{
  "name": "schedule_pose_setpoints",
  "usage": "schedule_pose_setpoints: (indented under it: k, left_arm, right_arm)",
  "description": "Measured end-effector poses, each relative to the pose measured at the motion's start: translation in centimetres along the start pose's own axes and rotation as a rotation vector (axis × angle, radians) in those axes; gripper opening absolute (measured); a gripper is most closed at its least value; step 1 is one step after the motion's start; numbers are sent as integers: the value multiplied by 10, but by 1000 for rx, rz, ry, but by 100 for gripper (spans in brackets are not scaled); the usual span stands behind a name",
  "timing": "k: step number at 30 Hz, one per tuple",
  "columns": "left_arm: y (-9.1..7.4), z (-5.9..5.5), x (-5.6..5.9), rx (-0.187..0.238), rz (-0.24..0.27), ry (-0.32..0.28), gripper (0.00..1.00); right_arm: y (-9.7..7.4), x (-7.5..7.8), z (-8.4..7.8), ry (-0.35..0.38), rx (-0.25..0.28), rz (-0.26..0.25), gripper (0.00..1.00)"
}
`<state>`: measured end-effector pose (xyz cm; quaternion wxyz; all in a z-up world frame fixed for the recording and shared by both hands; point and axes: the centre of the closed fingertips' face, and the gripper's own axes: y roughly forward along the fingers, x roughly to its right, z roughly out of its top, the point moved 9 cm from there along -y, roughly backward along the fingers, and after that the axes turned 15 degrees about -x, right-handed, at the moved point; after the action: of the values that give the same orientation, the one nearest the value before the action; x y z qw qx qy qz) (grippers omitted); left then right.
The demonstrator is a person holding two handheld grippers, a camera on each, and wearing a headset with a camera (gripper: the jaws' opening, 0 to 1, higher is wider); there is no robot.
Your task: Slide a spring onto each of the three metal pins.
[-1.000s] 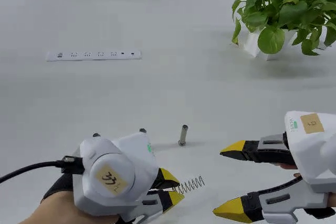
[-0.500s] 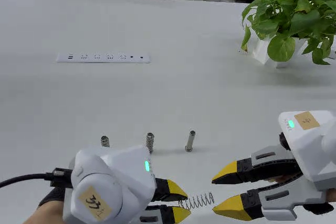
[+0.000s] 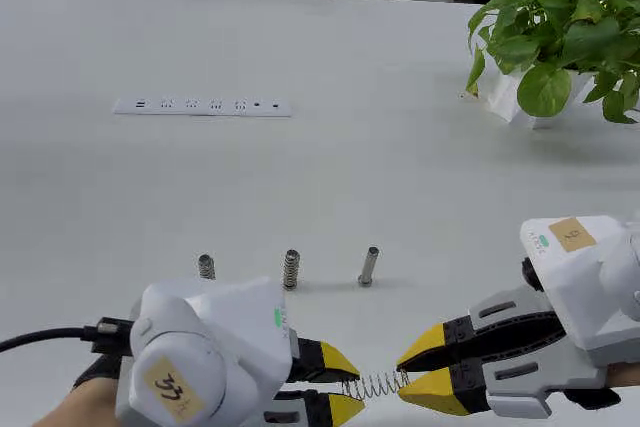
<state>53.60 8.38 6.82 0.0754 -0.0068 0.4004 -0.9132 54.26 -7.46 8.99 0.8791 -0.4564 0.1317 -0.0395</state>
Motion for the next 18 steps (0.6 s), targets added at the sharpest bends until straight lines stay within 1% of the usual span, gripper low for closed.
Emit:
schedule_pose_setpoints:
  k: [5,7,8,10,14,16,18]
  left_arm:
    - [3,0,-1,-8,5,-17,6]
    - [4,1,-1,-8,8,-23,6]
    - [5,1,-1,-10,7,-29,6]
    - [6,1,-1,-14,7,-32,6]
    - [7,2,-1,-17,2,-44,6]
    - [8,3,-1,-11,-3,-53,6]
    - [9,3,-1,-3,-10,-67,6]
  right_arm:
    - [-1,0,4,-20,-8,-18,7]
    - [-2,0,6,-58,-41,-42,7]
    - [-3,-1,8,-72,-47,-48,7]
    - [-4,-3,11,-80,-48,-50,7]
    - [-6,-6,18,-116,-61,-68,7]
    - [-8,-7,21,-138,-66,-76,7]
    - [-9,-9,24,-166,-82,-87,7]
